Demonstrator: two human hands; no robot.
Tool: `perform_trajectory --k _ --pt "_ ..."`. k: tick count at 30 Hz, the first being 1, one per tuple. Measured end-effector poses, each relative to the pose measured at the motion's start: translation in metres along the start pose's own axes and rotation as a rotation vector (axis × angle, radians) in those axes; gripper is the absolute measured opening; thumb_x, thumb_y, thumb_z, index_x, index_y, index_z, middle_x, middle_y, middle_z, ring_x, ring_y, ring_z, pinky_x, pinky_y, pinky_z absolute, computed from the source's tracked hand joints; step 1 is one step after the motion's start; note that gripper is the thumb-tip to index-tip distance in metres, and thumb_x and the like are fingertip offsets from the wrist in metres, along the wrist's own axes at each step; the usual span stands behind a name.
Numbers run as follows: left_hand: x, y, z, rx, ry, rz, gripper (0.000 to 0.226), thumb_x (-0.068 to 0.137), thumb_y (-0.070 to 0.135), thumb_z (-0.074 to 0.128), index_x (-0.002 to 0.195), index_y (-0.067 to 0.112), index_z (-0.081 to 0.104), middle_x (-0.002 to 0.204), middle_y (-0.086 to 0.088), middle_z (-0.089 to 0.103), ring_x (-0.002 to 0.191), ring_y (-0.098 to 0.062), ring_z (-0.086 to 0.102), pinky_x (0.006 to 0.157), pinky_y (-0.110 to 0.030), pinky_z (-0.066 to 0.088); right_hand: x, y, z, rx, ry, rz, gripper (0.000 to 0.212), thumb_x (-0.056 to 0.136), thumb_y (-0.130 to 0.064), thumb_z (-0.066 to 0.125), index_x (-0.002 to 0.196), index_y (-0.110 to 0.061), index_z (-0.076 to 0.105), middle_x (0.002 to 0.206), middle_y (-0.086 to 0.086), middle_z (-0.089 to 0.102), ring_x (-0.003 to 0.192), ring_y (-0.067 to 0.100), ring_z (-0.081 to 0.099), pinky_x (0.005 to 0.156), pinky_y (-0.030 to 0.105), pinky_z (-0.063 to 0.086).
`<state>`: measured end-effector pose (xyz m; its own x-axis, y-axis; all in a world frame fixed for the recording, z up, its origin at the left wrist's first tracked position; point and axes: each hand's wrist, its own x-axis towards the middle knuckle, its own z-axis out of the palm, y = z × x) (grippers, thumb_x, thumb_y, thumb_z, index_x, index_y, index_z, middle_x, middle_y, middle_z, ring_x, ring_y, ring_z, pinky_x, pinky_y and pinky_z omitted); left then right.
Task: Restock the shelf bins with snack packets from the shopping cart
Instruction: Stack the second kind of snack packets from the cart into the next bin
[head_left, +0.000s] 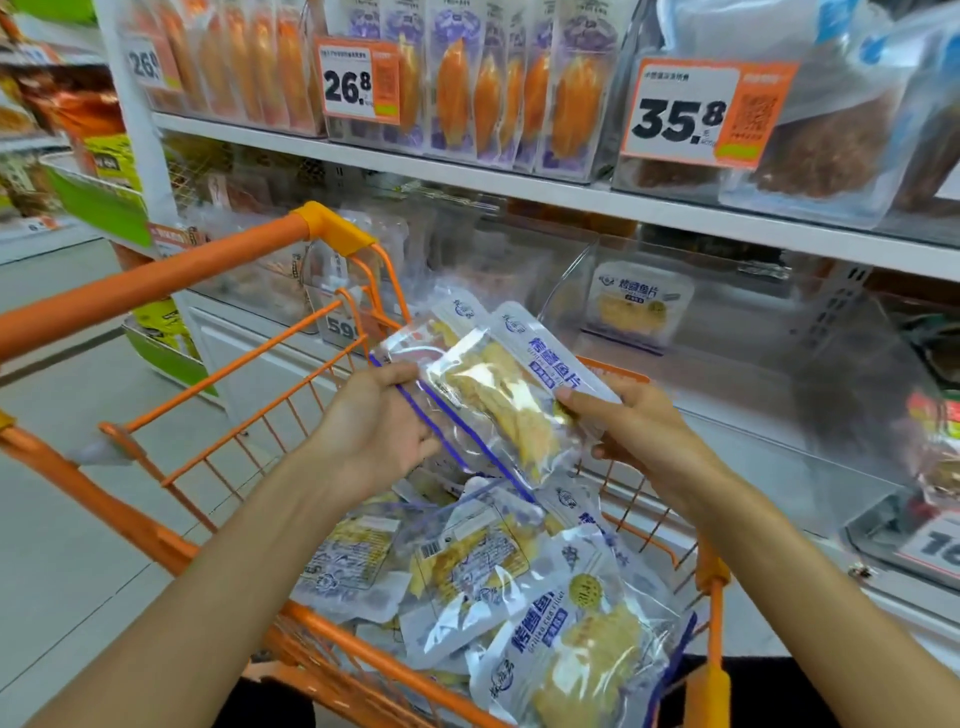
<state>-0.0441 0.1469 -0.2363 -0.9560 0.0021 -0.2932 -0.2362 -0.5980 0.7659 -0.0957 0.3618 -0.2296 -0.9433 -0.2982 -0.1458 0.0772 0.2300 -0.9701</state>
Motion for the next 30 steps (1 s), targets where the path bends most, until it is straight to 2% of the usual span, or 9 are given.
perform_trajectory --k 3,7,10,12,16,18,21,27,30 --pt "-0.001 -0.007 0.008 -0.094 -0.059 -0.045 0.041 0.1 0.025 0.031 0.136 0.012 0.045 0.137 -0.016 0.054 0.126 -0.032 0.052 0.107 -0.049 0.04 0.002 0.005 0.008 0.021 0.074 -0.05 0.019 0.088 -0.028 0.067 0.104 -0.018 0.064 0.079 -0.006 0.069 0.055 -0.005 0.059 0.052 0.013 0.045" --pt "-0.005 -0.011 0.021 -0.087 -0.077 -0.028 0.044 0.096 0.029 0.038 0.091 0.002 0.073 0.098 -0.018 0.072 0.084 -0.029 0.072 0.083 -0.043 0.052 0.003 0.003 0.015 0.152 0.084 -0.013 0.042 0.083 -0.024 0.072 0.117 -0.015 0.05 0.091 0.0 0.071 0.059 -0.004 0.064 0.049 0.011 0.046" --pt "-0.008 -0.003 0.02 -0.033 -0.192 -0.033 0.058 0.092 0.057 0.038 0.118 0.015 0.068 0.124 -0.015 0.064 0.115 -0.033 0.061 0.102 -0.048 0.041 0.005 0.002 0.012 0.212 0.074 -0.057 0.038 0.084 -0.022 0.071 0.119 -0.012 0.059 0.097 0.003 0.075 0.077 0.008 0.071 0.062 0.016 0.055" --pt "-0.006 0.007 0.011 0.059 -0.238 0.001 0.06 0.086 0.069 0.038 0.124 0.03 0.064 0.13 -0.008 0.061 0.118 -0.029 0.06 0.104 -0.049 0.041 0.003 0.0 0.011 0.233 0.055 -0.108 0.031 0.086 -0.019 0.068 0.116 -0.012 0.062 0.097 0.002 0.075 0.082 0.012 0.072 0.065 0.019 0.056" --pt "0.0 0.022 -0.005 0.389 -0.25 -0.003 0.066 0.079 0.07 0.041 0.119 0.025 0.068 0.123 -0.012 0.062 0.108 -0.029 0.063 0.092 -0.046 0.05 0.001 0.002 0.015 0.264 0.055 -0.14 0.029 0.087 -0.019 0.068 0.114 -0.016 0.059 0.1 0.001 0.074 0.086 0.012 0.072 0.064 0.018 0.055" --pt "0.001 0.018 -0.005 0.548 -0.243 -0.012 0.067 0.077 0.071 0.05 0.128 0.028 0.059 0.133 -0.001 0.056 0.119 -0.025 0.057 0.099 -0.048 0.047 0.003 0.004 0.018 0.268 0.069 -0.148 0.028 0.087 -0.02 0.067 0.114 -0.016 0.057 0.099 0.003 0.074 0.086 0.016 0.072 0.069 0.026 0.059" --pt "0.003 0.001 0.003 0.798 -0.054 0.048 0.082 0.061 0.067 0.075 0.131 0.031 0.051 0.141 0.009 0.049 0.128 -0.016 0.049 0.108 -0.05 0.037 0.006 0.009 0.027 0.268 0.143 -0.153 0.027 0.089 -0.026 0.065 0.111 -0.022 0.051 0.104 0.005 0.07 0.09 0.018 0.07 0.078 0.036 0.059" --pt "-0.001 -0.009 0.01 0.847 -0.029 0.25 0.018 0.087 0.033 0.065 0.105 0.034 0.065 0.098 0.02 0.072 0.09 0.007 0.066 0.071 -0.009 0.049 0.008 0.013 0.041 0.102 0.133 -0.171 0.044 0.094 -0.037 0.055 0.127 -0.019 0.035 0.115 0.0 0.059 0.096 0.008 0.062 0.074 0.025 0.056" --pt "-0.004 0.01 -0.008 0.95 -0.062 0.209 0.03 0.087 0.033 0.066 0.117 0.032 0.064 0.109 0.017 0.07 0.103 0.0 0.064 0.09 -0.017 0.047 0.01 0.009 0.031 -0.077 -0.086 -0.145 0.033 0.092 -0.031 0.06 0.119 -0.018 0.049 0.103 -0.006 0.064 0.088 0.0 0.064 0.073 0.021 0.056"
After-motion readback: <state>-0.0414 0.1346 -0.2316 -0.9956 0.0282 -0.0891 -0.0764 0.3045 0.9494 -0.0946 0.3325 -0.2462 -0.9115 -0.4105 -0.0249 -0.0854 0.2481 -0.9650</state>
